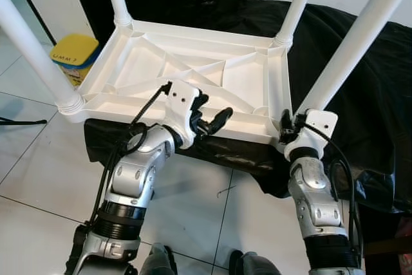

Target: Building children table

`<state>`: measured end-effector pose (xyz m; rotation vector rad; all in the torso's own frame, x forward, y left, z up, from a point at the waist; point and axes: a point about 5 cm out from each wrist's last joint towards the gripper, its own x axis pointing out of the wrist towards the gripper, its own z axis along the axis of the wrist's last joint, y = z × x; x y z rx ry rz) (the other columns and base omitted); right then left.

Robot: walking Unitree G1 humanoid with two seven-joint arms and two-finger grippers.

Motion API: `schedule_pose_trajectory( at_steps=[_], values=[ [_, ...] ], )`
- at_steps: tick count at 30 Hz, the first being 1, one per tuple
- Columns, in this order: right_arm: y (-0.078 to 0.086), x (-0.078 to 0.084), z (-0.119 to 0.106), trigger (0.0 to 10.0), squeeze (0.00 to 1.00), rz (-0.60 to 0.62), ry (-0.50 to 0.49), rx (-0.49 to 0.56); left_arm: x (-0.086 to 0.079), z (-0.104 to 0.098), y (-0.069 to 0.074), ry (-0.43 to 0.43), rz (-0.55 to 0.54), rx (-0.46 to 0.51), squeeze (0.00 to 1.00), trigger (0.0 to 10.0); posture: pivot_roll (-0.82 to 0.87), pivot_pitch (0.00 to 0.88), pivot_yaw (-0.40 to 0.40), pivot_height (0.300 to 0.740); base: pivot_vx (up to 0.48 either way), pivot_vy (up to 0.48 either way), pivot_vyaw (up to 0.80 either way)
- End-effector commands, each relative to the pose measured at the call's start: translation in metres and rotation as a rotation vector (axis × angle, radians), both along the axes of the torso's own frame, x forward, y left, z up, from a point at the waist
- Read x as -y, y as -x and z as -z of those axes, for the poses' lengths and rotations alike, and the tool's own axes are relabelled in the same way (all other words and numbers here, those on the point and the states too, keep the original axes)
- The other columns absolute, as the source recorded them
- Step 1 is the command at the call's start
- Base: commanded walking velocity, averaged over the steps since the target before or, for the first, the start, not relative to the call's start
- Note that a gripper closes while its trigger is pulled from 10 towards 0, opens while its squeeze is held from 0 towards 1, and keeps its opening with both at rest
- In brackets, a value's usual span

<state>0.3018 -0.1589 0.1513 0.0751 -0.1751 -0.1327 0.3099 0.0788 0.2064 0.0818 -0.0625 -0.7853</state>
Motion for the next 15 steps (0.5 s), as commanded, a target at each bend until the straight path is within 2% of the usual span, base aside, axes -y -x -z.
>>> schedule_pose_trajectory(
  at_steps=[1,5,7,8,9,10,11,12,15],
  values=[
    [0.001,0.007,0.002,10.0,1.0,-0.032,0.0,0.006,0.003,0.003,0.003,-0.022,0.003,0.006,0.0,10.0,-0.02,0.146,-0.041,0.74,0.0,0.0,0.0],
    [0.001,0.012,-0.001,10.0,1.0,-0.076,0.015,0.024,0.005,0.004,0.004,-0.032,0.006,0.011,0.0,10.0,-0.02,0.143,-0.042,0.74,0.0,0.0,0.0],
    [0.002,0.02,-0.008,10.0,1.0,-0.224,0.061,0.05,0.008,0.004,0.005,-0.044,0.013,0.017,0.0,10.0,-0.01,0.142,-0.034,0.74,0.0,0.0,0.0],
    [0.002,0.02,-0.008,10.0,1.0,-0.224,0.061,0.05,0.008,0.004,0.005,-0.044,0.013,0.017,0.0,10.0,-0.01,0.142,-0.034,0.74,0.0,0.0,0.0],
    [0.001,0.02,-0.01,10.0,0.0,-0.307,0.081,0.051,0.008,0.004,0.006,-0.041,0.021,0.015,0.0,10.0,0.0,0.136,-0.02,0.74,0.0,0.0,0.0],
    [0.001,0.02,-0.01,10.0,0.0,-0.307,0.081,0.051,0.008,0.004,0.006,-0.041,0.021,0.015,0.0,10.0,0.0,0.136,-0.02,0.74,0.0,0.0,0.0],
    [0.001,0.019,-0.013,10.0,0.0,-0.39,0.123,0.056,0.009,0.004,0.005,-0.043,0.032,0.008,0.0,10.0,0.01,0.133,-0.005,0.74,0.0,0.0,0.0],
    [0.001,0.019,-0.013,10.0,0.0,-0.39,0.123,0.056,0.009,0.004,0.005,-0.043,0.032,0.008,0.0,10.0,0.01,0.133,-0.005,0.74,0.0,0.0,0.0],
    [0.0,0.017,-0.014,10.0,0.0,-0.492,0.18,0.048,0.012,0.002,0.005,-0.041,0.058,0.004,0.0,10.0,0.02,0.132,0.007,0.74,0.0,0.0,0.0]
  ],
)
